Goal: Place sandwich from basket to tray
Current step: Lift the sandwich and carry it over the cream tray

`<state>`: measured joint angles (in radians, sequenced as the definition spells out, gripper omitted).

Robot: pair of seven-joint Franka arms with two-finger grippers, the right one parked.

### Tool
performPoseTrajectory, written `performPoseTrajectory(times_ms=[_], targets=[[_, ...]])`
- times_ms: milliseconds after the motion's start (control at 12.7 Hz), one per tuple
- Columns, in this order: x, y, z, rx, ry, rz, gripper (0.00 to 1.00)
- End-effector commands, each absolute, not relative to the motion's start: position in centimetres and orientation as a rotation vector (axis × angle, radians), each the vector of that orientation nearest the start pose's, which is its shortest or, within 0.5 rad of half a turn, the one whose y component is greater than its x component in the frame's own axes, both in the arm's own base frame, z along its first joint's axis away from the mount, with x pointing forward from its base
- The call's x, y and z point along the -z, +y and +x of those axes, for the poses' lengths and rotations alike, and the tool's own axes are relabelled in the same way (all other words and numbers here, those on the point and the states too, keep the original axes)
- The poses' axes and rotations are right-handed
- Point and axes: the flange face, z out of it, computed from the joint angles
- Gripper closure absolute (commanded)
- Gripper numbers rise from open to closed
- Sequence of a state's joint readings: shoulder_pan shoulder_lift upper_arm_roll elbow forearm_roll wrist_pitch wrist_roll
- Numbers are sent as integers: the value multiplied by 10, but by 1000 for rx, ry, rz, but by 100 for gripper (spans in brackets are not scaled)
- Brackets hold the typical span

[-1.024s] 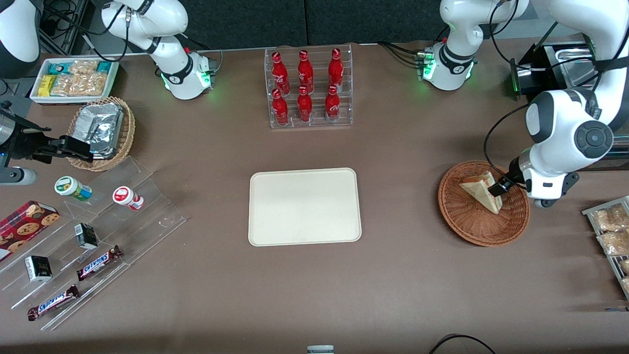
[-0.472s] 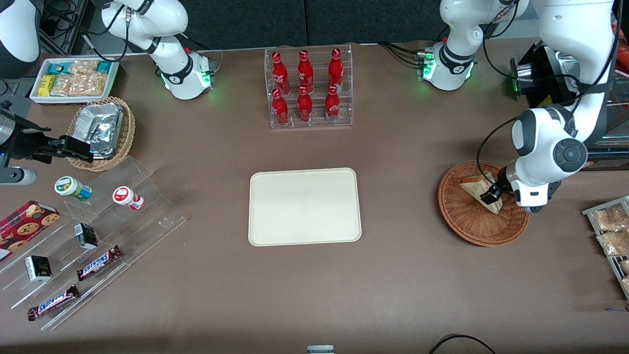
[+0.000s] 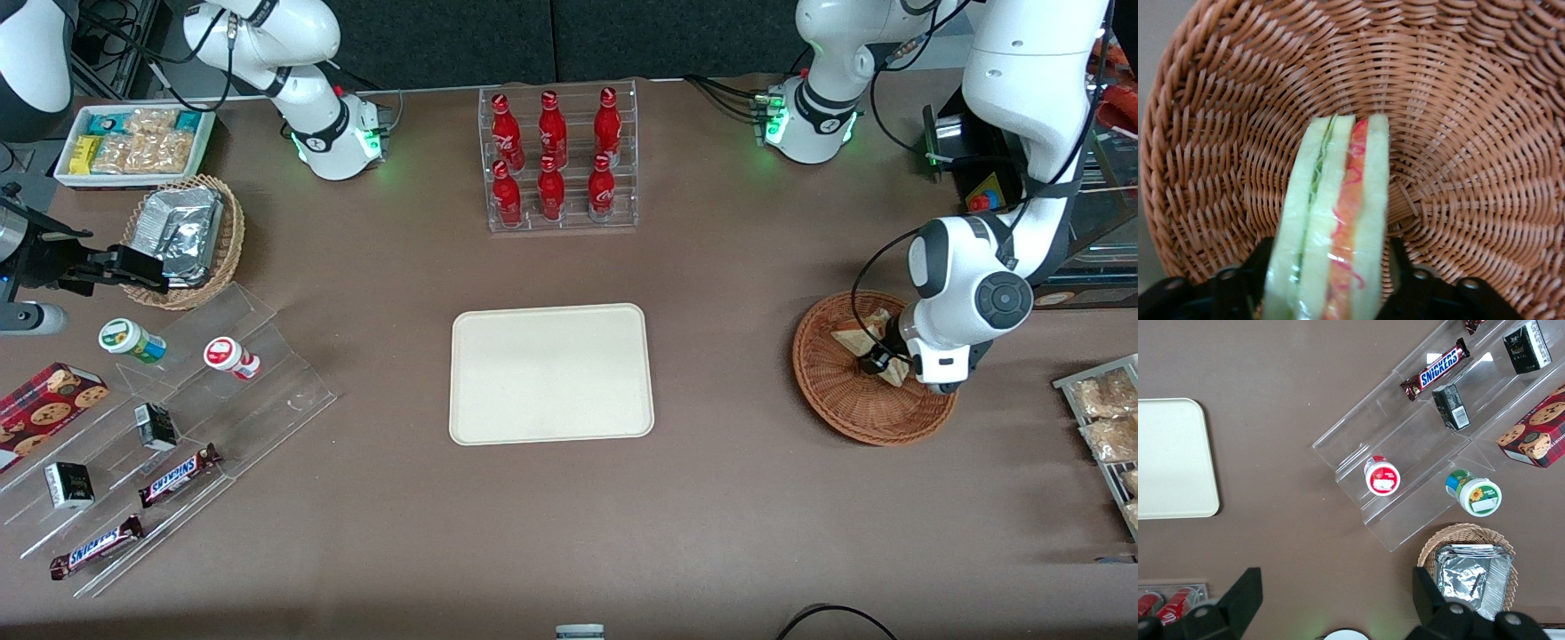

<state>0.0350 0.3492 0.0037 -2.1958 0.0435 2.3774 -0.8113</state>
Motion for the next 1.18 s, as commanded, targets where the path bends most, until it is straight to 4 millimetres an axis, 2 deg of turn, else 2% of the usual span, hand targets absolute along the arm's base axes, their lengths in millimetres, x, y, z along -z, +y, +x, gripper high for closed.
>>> performPoseTrajectory(times_ms=[0, 79, 157, 315, 551, 709, 866, 1024, 1102], targets=[[-223, 20, 543, -195, -1234, -2794, 100], [-231, 21, 544, -199, -1232, -2793, 100], [-247, 19, 551, -202, -1228, -2792, 100], [-289, 11, 567, -264, -1223, -2780, 100], [-375, -43, 599, -403, -1267, -2787, 100], [-414, -101, 608, -403, -1244, -2797, 100], [-437, -183, 598, -352, -1170, -2842, 100], [-444, -269, 577, -312, -975, -2920, 100], [-440, -303, 566, -306, -877, -2951, 100]])
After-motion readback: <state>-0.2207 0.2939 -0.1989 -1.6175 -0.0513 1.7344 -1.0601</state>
